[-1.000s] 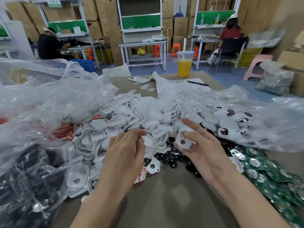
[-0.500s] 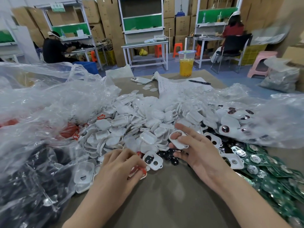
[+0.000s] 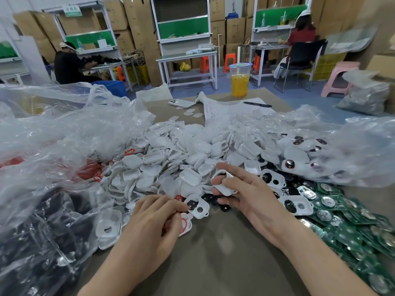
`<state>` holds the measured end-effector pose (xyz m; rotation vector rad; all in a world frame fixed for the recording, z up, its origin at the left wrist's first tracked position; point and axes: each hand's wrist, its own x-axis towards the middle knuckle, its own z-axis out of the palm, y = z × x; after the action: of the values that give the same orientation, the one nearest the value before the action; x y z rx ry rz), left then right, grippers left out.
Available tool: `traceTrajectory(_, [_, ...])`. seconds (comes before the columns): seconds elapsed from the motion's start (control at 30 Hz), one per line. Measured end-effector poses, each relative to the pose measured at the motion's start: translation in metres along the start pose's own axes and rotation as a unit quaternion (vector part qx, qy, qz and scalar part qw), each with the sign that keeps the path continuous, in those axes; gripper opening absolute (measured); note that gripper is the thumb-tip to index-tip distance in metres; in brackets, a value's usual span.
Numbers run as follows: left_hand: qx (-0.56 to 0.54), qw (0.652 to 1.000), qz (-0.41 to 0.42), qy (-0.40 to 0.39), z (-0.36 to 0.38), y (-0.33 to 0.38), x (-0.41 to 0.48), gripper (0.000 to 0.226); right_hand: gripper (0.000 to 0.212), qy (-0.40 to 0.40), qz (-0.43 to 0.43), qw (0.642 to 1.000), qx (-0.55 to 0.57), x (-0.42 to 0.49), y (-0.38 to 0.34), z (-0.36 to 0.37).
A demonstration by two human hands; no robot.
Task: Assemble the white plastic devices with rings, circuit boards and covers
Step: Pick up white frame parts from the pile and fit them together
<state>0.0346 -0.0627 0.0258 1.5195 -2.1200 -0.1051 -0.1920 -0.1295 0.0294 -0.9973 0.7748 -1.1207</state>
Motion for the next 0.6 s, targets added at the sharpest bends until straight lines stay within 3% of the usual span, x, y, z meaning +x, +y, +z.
traceTrajectory(0.23, [0.037,0.999,0.018,-0.019,0.000,-0.006,-0.002,0.011,0.032,-0.005,-0.003,1.000,-0.012,0.000,0.001,0.000])
traceTrajectory(0.6, [0.026,0.999,0.031,-0.027,-0.001,-0.014,-0.004,0.033,0.031,-0.009,-0.003,1.000,-0.021,-0.001,0.002,-0.001])
